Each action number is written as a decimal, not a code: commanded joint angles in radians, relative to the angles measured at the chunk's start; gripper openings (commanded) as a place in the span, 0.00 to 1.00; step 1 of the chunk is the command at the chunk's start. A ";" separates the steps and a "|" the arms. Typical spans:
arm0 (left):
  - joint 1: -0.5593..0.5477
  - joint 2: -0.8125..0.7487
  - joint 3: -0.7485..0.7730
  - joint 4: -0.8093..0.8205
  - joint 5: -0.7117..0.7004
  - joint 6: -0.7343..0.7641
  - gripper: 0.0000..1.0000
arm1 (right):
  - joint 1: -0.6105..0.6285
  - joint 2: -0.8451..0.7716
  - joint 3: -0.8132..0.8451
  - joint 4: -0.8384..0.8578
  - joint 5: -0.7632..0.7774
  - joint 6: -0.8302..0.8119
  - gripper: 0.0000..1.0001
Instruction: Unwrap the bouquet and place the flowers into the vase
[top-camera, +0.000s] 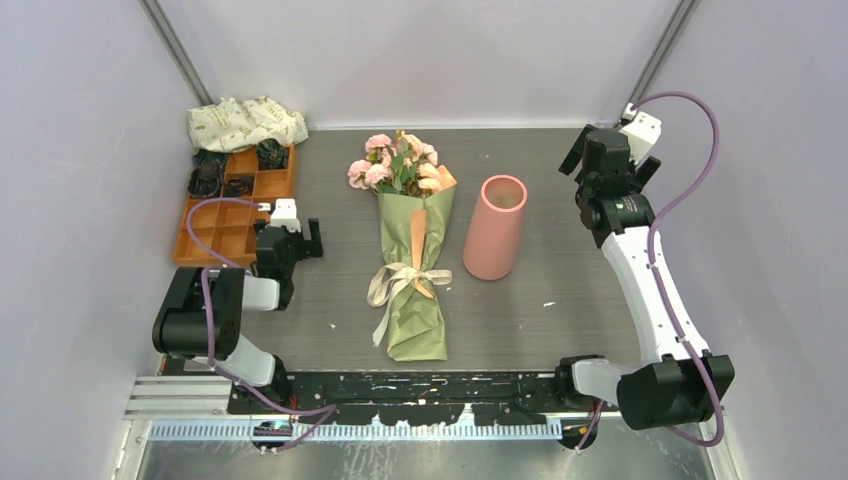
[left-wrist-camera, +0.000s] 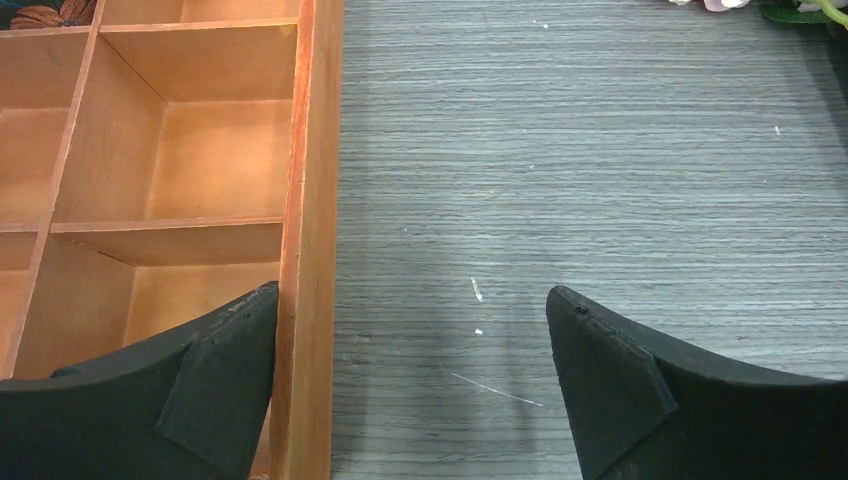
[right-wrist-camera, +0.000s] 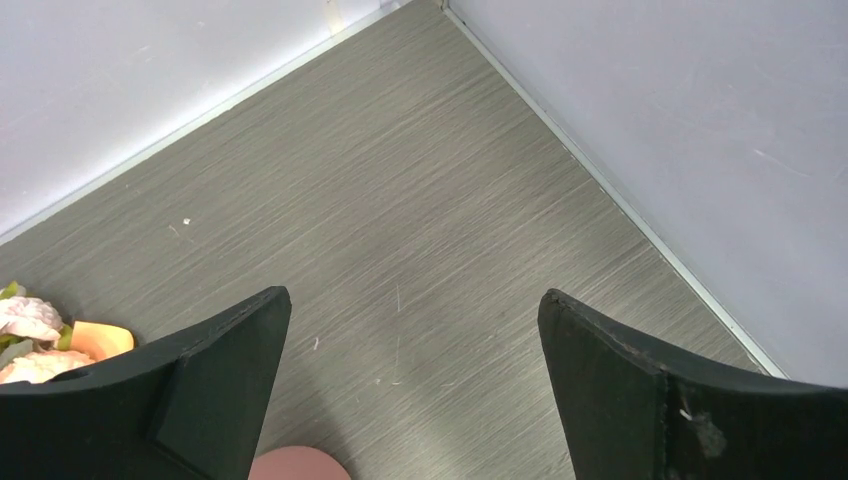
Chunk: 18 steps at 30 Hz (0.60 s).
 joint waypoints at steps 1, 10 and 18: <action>-0.009 -0.035 0.003 0.061 0.031 0.025 1.00 | -0.002 -0.071 0.034 0.005 -0.002 -0.016 0.99; -0.171 -0.502 0.337 -0.566 -0.079 -0.036 1.00 | -0.002 -0.177 0.104 -0.001 -0.122 -0.026 1.00; -0.176 -0.592 0.941 -1.068 0.242 -0.345 1.00 | -0.002 -0.263 0.231 -0.029 -0.413 0.105 0.99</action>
